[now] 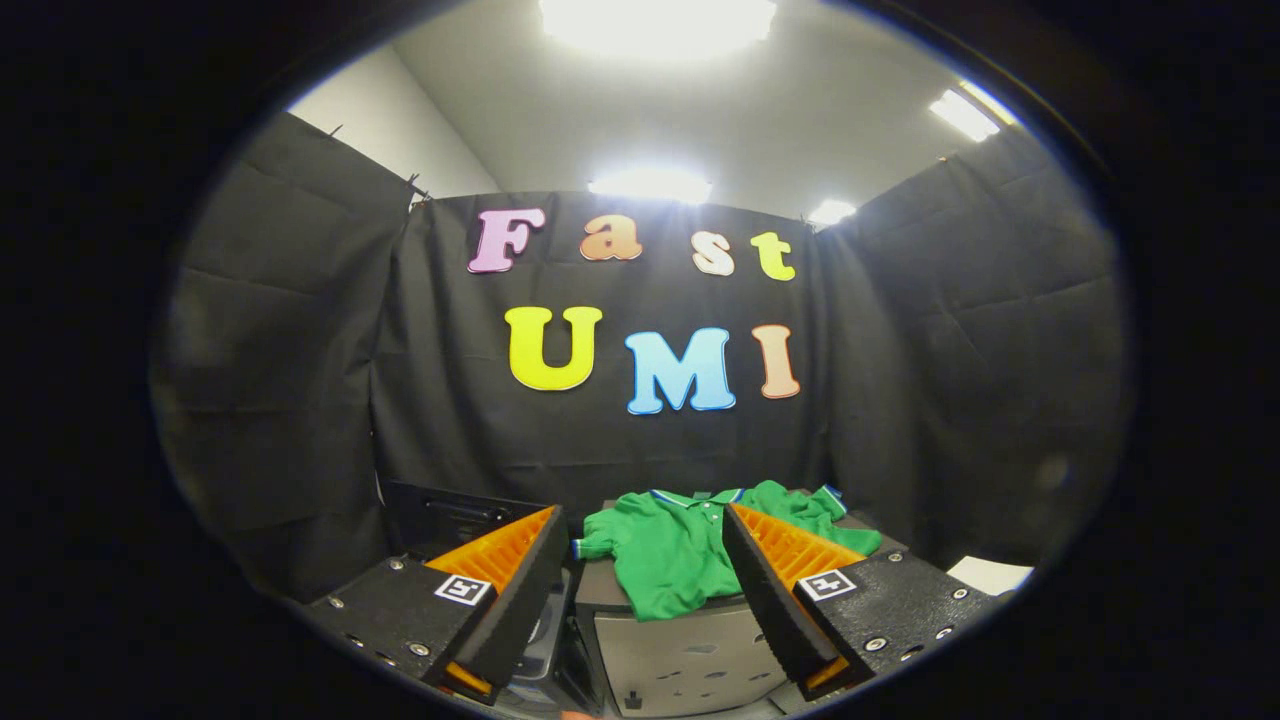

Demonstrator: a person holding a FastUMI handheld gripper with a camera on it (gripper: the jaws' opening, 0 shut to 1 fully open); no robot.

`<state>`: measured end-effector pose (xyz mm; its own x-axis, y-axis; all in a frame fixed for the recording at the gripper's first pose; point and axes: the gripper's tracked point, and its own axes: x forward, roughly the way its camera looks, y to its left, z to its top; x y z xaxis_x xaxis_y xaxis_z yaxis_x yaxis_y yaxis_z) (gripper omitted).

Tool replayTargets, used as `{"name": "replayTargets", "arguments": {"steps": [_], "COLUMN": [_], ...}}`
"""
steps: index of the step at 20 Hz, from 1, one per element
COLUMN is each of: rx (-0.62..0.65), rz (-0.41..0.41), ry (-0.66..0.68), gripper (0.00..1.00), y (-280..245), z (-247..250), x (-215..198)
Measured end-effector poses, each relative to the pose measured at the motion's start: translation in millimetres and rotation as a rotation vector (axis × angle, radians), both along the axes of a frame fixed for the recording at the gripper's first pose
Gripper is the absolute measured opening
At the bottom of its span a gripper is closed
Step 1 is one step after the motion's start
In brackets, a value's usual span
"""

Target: Put the clothes into the washing machine and then close the washing machine lid.

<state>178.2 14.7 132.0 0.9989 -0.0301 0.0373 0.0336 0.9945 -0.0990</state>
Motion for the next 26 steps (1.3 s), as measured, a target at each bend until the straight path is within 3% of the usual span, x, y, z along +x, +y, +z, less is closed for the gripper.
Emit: {"name": "replayTargets", "arguments": {"steps": [5, 10, 19, 26], "rx": [0.005, -0.074, -0.014, 0.031], "rz": [-0.079, -0.167, -0.188, -0.177], "ry": [0.095, 0.260, 0.508, 0.734], "gripper": [0.96, 0.96, 0.98, 0.97], "y": [-33, -69, -104, -115], "z": [-4, -19, -71, -128], "x": [61, 120, 201, 226]}}
